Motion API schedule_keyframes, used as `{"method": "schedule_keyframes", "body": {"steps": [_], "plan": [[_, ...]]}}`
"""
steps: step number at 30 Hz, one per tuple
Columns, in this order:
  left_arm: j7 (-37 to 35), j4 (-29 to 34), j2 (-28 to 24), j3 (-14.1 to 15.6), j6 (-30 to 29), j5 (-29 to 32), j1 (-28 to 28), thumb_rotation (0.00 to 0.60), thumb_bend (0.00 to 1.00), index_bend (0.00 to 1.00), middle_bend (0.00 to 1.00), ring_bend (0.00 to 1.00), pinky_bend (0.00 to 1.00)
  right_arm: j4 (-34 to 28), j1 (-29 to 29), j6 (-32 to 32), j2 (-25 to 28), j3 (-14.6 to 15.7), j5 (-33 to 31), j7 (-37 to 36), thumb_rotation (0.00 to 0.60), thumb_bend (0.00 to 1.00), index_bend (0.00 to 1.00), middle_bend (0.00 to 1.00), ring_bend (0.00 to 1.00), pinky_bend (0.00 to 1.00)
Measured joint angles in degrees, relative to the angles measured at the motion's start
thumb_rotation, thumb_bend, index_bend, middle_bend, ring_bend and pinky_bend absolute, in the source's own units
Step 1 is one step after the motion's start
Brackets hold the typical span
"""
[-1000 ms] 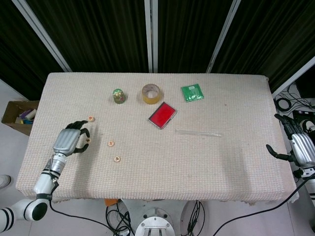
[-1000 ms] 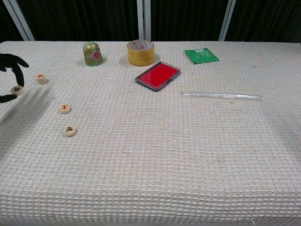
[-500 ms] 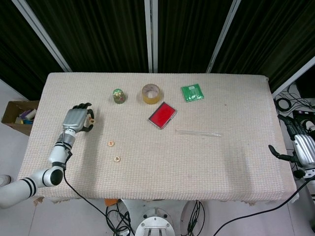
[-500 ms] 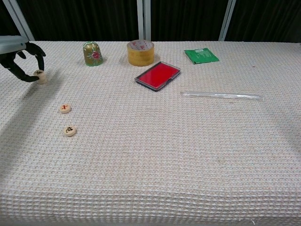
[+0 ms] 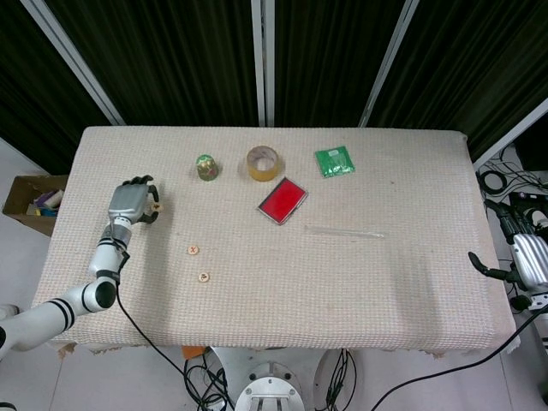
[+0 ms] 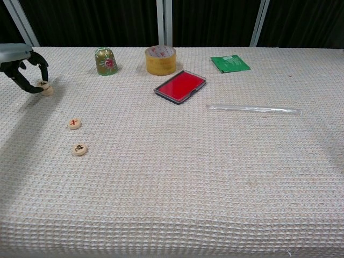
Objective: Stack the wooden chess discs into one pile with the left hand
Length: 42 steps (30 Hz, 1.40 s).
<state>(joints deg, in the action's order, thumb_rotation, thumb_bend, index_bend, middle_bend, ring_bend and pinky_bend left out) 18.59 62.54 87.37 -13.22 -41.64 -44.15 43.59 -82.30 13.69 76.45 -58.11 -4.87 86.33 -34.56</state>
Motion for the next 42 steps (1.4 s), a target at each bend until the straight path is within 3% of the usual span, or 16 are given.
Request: {"method": "schedule_keyframes", "body": {"steps": [42], "plan": [[2.1, -2.4, 1.4, 1.2, -0.2, 4.3, 1.9, 0.6, 0.34, 0.44, 0.13, 0.11, 0.18, 0.3, -0.3, -0.8, 0.1, -0.3, -0.7, -0.4, 0.6, 0.26, 0.0, 0.1, 0.0, 0.0]]}}
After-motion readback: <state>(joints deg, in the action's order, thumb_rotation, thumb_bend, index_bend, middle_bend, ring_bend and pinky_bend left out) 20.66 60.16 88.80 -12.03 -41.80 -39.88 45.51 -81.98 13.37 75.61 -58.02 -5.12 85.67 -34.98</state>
